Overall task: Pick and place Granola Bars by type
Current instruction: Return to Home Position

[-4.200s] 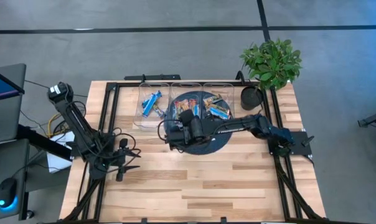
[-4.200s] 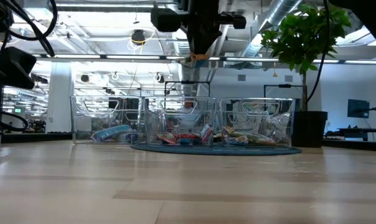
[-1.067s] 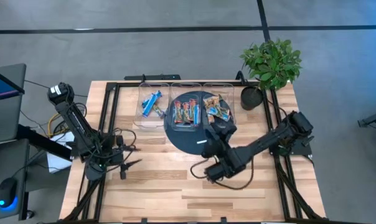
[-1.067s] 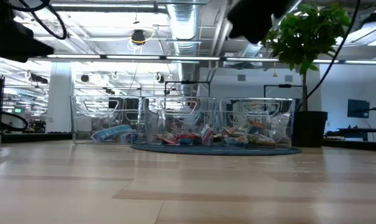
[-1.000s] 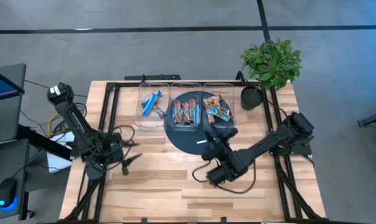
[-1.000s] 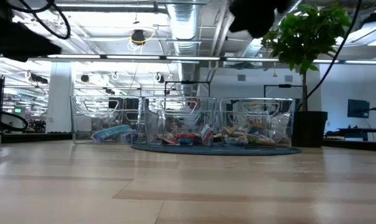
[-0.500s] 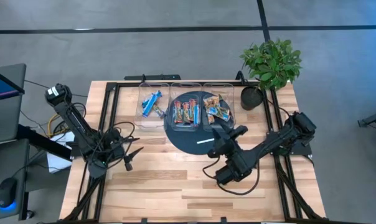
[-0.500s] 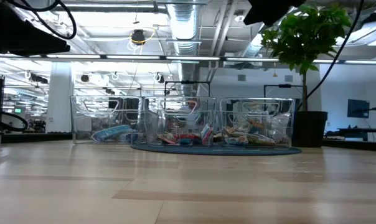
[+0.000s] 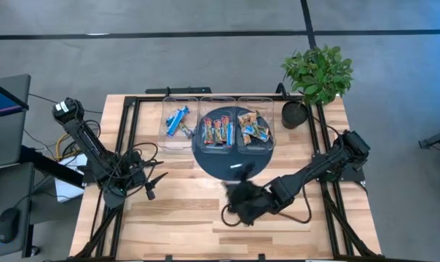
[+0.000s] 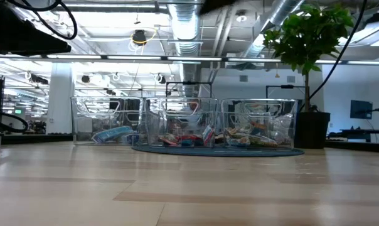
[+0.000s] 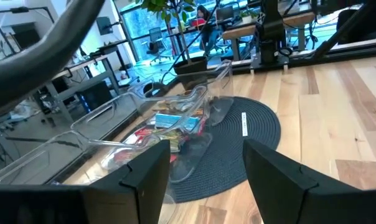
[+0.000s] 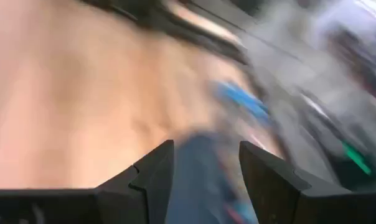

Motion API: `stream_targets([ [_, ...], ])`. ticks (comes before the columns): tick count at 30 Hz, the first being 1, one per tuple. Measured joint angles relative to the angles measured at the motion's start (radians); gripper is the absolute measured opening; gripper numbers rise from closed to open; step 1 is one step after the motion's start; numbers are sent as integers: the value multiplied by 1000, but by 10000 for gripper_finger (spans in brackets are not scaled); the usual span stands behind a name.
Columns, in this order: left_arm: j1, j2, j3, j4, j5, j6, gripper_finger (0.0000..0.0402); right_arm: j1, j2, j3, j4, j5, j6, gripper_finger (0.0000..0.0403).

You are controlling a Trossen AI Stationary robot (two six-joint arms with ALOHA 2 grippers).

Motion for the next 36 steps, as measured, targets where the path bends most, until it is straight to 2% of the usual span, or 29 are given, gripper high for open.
stream_targets([
  [3,0,0,0,1,0,1,199,-9,-4,0,216,-189,-248,176],
  [7,0,0,1,95,-22,122,199,-30,-26,0,308,-231,-380,178],
  [11,0,-16,55,282,6,470,199,-64,-75,0,306,-275,-401,176],
  [15,0,-73,121,469,195,857,199,-94,-151,0,302,-411,-428,174],
  [17,-1,-122,140,530,271,976,199,-108,-197,0,296,-484,-444,174],
  [20,-1,-215,147,540,288,1076,199,-125,-268,0,255,-567,-448,174],
  [24,0,-360,147,441,268,1089,199,-153,-359,0,188,-618,-411,173],
  [29,-2,-548,147,119,274,933,199,-166,-448,-36,143,-646,-380,175],
  [33,-2,-667,147,-167,339,745,199,-165,-552,-231,308,-674,-378,176],
  [36,-2,-727,147,-290,391,661,199,-165,-631,-403,505,-682,-406,175],
])
